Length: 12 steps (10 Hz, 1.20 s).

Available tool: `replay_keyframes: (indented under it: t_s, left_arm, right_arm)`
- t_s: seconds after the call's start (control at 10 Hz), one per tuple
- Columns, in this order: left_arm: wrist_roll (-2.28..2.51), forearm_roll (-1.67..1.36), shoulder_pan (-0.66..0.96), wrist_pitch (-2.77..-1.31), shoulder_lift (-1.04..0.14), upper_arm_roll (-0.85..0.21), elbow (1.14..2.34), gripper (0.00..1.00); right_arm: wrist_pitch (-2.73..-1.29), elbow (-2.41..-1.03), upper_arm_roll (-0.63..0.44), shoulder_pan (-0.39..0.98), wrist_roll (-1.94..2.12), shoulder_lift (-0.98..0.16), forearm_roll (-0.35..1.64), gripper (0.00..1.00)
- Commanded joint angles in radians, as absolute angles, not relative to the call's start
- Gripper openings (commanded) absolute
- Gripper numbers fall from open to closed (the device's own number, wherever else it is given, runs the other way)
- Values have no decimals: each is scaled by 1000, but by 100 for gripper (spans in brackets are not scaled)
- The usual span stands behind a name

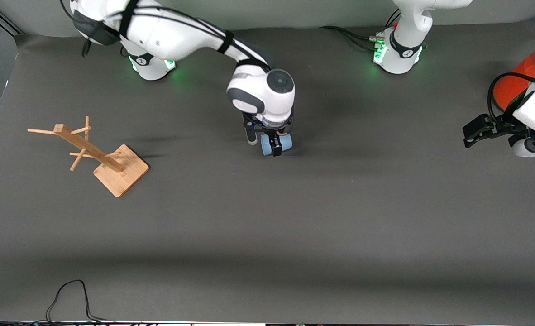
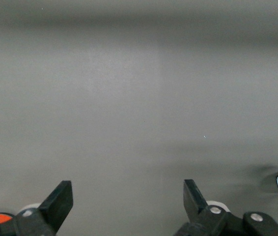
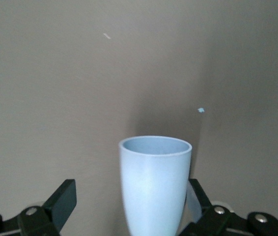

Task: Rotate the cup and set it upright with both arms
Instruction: 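Lower the cup onto the table on its side and open the right gripper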

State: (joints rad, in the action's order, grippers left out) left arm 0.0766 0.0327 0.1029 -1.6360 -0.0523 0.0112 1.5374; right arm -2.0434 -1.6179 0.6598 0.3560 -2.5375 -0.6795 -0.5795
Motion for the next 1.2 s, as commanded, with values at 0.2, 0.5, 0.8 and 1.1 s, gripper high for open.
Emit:
replay_keyframes:
  t_s: [0.2,0.5,0.8,1.1]
  left_arm:
    - [112,34,130,-1631,-83,12,1514,100]
    - [226,47,162,-1632,-110,-26,1514,100]
    - [432,121,265,-1612,-249,-98,1366,100]
    - [729,269,493,-1617,-465,-98,1243,100]
  right_arm:
    - [-1988,-1652,658,252,-2081,-477,-375,100]
    - [-1910,-1667,522,233,-1684,-327,-180,100]
    - [-1852,-1724,314,235,-1262,-171,-59,100]
    - [-1787,-1741,133,236,-895,-68,41,100]
